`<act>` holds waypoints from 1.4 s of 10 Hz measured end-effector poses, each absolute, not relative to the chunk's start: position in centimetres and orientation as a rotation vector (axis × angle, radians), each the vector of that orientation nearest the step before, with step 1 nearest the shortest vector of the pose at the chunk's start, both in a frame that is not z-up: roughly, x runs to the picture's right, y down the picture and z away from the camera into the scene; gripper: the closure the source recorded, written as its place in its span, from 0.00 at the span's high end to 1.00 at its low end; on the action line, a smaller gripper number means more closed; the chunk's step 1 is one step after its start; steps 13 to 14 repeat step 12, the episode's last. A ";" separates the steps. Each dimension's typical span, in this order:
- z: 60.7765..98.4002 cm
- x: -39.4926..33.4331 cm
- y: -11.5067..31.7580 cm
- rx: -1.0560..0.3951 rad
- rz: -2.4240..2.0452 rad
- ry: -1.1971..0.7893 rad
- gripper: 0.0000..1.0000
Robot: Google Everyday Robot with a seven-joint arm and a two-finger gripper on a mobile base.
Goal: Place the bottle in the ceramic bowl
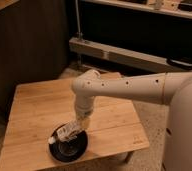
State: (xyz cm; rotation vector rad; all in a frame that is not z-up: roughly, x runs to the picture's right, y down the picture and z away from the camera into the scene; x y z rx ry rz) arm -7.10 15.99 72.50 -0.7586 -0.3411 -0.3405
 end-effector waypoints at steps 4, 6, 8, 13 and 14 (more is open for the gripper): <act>72.9 -7.1 16.0 -0.766 -0.330 -0.343 0.80; 73.0 -7.1 15.9 -0.784 -0.327 -0.366 0.80; 73.0 -7.1 16.0 -0.799 -0.324 -0.386 0.80; 73.2 -6.9 15.8 -0.814 -0.302 -0.408 0.80; 73.2 -6.9 15.8 -0.814 -0.302 -0.408 0.80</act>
